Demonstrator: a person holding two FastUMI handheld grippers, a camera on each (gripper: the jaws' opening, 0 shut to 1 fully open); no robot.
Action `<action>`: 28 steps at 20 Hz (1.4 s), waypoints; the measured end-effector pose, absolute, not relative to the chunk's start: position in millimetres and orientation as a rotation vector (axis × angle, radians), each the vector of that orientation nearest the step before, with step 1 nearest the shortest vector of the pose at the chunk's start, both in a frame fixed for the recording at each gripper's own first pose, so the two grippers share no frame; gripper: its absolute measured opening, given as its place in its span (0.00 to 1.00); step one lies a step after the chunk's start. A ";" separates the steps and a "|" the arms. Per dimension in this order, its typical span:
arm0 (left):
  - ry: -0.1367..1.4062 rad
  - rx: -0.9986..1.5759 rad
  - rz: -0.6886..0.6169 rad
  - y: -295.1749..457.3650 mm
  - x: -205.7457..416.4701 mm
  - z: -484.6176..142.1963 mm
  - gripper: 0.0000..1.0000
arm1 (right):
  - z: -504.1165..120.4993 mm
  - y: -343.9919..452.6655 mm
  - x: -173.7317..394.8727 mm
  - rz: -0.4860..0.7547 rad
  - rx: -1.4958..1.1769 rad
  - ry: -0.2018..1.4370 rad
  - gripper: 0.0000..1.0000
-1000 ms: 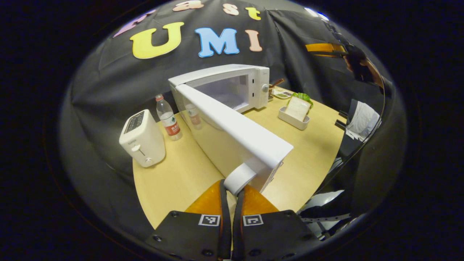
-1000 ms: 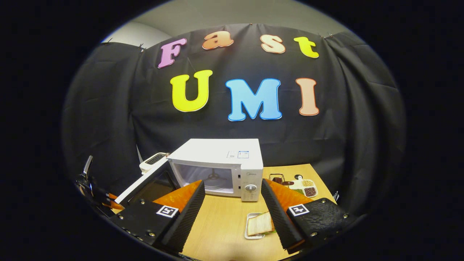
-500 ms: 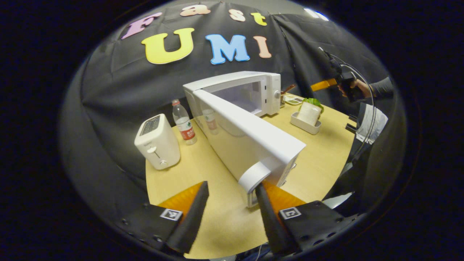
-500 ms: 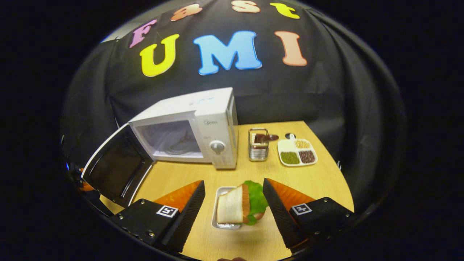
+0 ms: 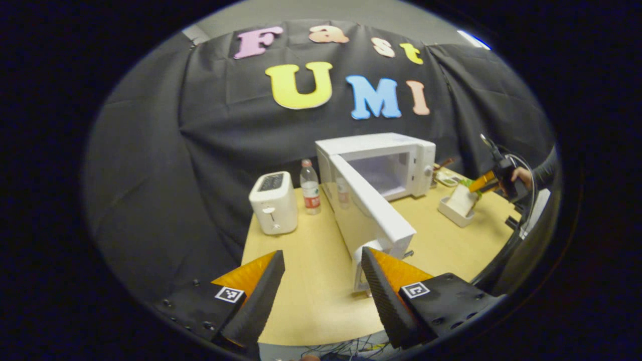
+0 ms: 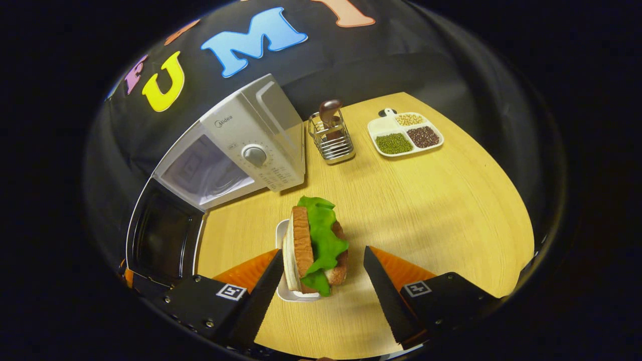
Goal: Open the microwave oven with the left hand, put the food in, and close the microwave oven.
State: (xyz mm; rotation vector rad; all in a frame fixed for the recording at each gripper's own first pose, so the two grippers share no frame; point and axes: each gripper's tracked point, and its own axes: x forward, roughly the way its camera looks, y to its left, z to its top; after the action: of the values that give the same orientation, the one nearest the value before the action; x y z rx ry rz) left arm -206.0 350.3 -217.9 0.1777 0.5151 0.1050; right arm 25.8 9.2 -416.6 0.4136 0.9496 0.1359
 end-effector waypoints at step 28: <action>0.061 0.131 0.077 145.4 -129.6 -39.0 0.94 | -302.4 164.5 31.7 0.302 1.075 0.681 0.24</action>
State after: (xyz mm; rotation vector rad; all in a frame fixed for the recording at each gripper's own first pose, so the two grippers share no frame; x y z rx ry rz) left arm -129.6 145.4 -39.0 0.1310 0.0614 0.0772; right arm 31.7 164.5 -302.4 1.0749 0.6807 0.3020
